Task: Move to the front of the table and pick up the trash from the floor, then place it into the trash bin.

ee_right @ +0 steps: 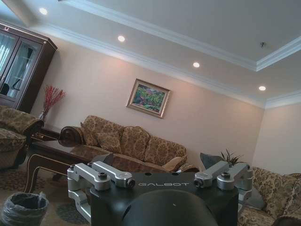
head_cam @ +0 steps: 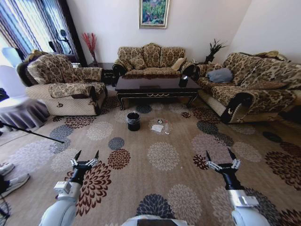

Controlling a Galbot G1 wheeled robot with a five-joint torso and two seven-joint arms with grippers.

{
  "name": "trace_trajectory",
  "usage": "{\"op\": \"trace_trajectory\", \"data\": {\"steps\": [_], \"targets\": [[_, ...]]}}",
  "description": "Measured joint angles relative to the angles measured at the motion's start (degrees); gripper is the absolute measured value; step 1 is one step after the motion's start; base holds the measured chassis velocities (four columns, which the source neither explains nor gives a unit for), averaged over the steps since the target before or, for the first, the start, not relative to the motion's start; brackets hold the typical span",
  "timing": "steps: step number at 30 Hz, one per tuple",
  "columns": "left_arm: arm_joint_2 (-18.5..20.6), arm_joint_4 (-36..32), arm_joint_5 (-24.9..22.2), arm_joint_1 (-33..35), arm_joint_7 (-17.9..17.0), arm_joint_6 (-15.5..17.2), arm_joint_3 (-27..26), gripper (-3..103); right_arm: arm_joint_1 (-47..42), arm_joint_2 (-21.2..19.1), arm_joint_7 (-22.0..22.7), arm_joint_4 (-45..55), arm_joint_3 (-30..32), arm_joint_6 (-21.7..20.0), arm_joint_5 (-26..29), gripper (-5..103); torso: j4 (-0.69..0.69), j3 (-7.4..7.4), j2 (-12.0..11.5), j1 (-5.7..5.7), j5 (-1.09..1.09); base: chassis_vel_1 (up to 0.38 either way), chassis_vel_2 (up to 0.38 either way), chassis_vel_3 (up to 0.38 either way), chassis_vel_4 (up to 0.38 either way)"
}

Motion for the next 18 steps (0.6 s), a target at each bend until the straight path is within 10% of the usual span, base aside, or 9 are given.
{"op": "trace_trajectory", "data": {"steps": [18], "targets": [[-0.6, 0.7, -0.7, 1.0, 0.3, -1.0, -0.3, 100, -0.7, 1.7, -1.4, -0.8, -0.6, 1.2, -0.7, 100, 0.0, -2.89, -5.2, -2.32, 0.0, 0.0, 0.0, 0.0, 0.0]]}}
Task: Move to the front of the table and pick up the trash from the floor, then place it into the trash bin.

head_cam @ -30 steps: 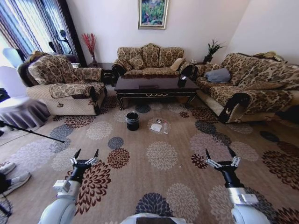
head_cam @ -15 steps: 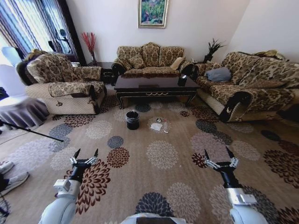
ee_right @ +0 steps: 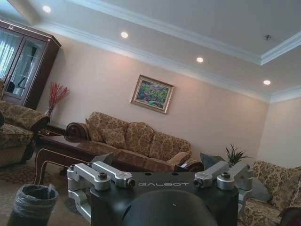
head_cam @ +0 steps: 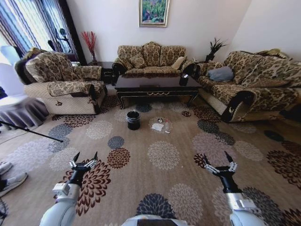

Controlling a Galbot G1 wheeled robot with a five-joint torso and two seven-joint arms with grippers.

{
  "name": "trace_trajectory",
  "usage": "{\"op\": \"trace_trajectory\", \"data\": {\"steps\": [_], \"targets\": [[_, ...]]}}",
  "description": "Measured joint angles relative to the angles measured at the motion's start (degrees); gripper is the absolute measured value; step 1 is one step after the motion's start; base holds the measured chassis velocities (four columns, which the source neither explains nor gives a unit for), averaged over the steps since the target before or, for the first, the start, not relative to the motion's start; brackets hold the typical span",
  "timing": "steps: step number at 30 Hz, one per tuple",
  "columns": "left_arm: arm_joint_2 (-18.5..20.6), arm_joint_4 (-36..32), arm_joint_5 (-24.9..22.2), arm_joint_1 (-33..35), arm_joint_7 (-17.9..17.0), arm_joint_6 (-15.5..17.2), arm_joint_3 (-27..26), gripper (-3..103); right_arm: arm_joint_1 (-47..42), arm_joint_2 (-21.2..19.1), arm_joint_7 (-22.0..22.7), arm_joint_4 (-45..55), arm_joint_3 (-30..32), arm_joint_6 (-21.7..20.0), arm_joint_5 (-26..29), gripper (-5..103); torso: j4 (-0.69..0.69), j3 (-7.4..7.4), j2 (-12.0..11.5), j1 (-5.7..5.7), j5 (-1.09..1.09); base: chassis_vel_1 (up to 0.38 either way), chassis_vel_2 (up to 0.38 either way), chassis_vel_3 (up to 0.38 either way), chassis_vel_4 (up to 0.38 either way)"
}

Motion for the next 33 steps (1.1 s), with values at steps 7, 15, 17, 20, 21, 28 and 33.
{"op": "trace_trajectory", "data": {"steps": [7, 15, 17, 20, 21, 28, 33], "targets": [[0.2, -0.1, -2.0, 0.7, 0.0, 0.3, -0.1, 100, 0.4, 0.0, -0.2, -1.0, 0.5, 0.2, 0.5, 100, 0.0, -0.92, -1.7, -0.75, 0.0, 0.0, 0.0, 0.0, 0.0], [0.3, -0.4, -1.9, 0.0, 0.1, 0.6, -0.1, 100, 0.9, -0.2, -0.1, -0.8, 0.8, 0.1, 1.0, 100, 0.0, -2.22, -3.9, -1.73, 0.0, 0.0, 0.0, 0.0, 0.0], [0.3, -0.4, -1.8, 0.0, 0.1, 0.6, 0.0, 100, 0.8, -0.2, -0.1, -0.7, 0.8, 0.1, 1.0, 100, 0.0, -2.33, -4.1, -1.8, 0.0, 0.0, 0.0, 0.0, 0.0], [0.1, -0.4, -1.6, 0.0, 0.3, 0.6, 0.1, 100, 0.5, -0.1, -0.1, -0.5, 0.9, 0.1, 1.1, 100, 0.0, -2.96, -5.2, -2.27, 0.0, 0.0, 0.0, 0.0, 0.0], [0.1, -0.4, -1.5, 0.1, 0.3, 0.6, 0.1, 100, 0.4, 0.0, -0.1, -0.4, 0.9, 0.1, 1.1, 100, 0.0, -3.16, -5.6, -2.43, 0.0, 0.0, 0.0, 0.0, 0.0], [0.0, -0.6, -1.3, 0.2, 0.4, 0.4, 0.1, 100, 0.1, 0.4, -0.1, 0.2, 0.9, 0.1, 0.9, 100, 0.0, -3.94, -7.0, -3.05, 0.0, 0.0, 0.0, 0.0, 0.0], [-0.2, -0.8, -1.1, 0.5, 0.5, 0.1, 0.3, 100, -0.7, 0.6, -0.1, 1.3, 0.9, 0.1, 0.4, 100, 0.0, -4.87, -8.7, -3.79, 0.0, 0.0, 0.0, 0.0, 0.0]]}}
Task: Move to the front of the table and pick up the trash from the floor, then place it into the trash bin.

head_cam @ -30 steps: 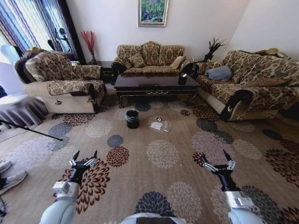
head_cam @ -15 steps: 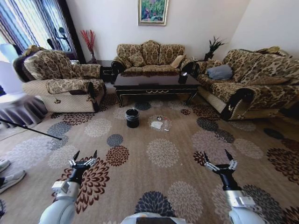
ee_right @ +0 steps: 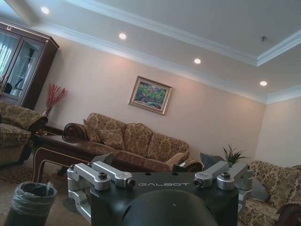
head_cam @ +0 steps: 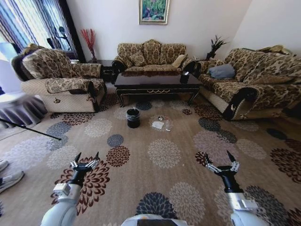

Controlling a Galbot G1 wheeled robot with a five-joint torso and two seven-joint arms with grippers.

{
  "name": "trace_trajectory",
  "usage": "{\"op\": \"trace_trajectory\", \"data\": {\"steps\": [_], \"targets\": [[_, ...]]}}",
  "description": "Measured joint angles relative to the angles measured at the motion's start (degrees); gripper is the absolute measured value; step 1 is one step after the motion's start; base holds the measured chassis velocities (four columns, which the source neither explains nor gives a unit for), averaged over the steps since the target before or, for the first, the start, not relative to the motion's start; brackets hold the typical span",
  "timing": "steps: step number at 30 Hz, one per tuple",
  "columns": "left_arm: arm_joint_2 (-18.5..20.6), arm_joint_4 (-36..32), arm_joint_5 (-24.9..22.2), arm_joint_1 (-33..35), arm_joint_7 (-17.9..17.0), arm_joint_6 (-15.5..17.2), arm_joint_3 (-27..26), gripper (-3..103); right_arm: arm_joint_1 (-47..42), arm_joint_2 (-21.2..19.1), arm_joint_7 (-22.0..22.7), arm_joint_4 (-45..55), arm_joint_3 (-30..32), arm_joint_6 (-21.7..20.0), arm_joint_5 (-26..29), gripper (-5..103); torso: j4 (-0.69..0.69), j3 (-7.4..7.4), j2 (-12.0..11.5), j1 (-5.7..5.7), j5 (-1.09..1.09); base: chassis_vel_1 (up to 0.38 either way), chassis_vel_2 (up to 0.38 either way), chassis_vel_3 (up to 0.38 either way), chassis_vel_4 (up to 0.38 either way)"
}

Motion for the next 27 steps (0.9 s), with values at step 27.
{"op": "trace_trajectory", "data": {"steps": [27], "targets": [[-0.5, -0.3, 0.1, 0.4, -0.6, 0.2, 0.5, 100, -0.7, 0.2, -0.6, -2.1, -0.4, 2.6, -1.4, 100, 0.0, -3.91, -6.7, -2.82, 0.0, 0.0, 0.0, 0.0, 0.0]]}}
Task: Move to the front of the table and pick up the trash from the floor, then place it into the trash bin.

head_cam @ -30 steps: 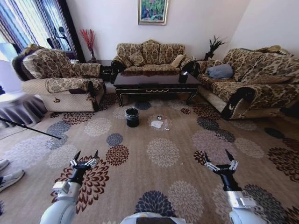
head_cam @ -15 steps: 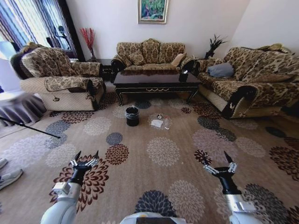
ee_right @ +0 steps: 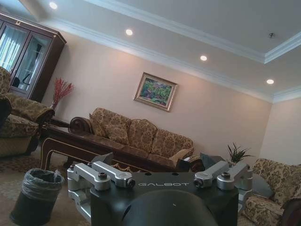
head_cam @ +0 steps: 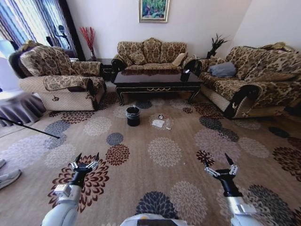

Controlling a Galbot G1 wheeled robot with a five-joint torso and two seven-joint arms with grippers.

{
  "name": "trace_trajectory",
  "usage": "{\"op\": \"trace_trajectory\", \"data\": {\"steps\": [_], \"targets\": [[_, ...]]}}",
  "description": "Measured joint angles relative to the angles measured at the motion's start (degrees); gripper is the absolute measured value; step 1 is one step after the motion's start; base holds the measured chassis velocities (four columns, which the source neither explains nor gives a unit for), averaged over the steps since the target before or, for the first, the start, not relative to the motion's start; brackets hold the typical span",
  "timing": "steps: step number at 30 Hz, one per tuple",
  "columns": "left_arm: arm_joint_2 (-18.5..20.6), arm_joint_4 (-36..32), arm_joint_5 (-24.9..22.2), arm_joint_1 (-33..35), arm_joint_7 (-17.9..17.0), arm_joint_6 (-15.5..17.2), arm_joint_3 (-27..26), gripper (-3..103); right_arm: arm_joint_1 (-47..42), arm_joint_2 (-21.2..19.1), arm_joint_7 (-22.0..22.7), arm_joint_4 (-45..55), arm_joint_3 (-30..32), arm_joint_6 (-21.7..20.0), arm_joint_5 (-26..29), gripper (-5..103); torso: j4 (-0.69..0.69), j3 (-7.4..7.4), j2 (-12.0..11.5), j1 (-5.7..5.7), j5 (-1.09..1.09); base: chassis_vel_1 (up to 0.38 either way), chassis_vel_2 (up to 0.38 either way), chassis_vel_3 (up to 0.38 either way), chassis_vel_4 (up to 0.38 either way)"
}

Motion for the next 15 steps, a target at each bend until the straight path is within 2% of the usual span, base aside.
{"op": "trace_trajectory", "data": {"steps": [15], "targets": [[0.0, 0.4, -0.2, -0.1, 0.1, -0.1, 0.3, 100, 0.1, 0.1, -0.3, 0.3, 0.1, -0.1, 0.4, 100, 0.0, -1.93, -3.4, -1.42, 0.0, 0.0, 0.0, 0.0, 0.0]]}}
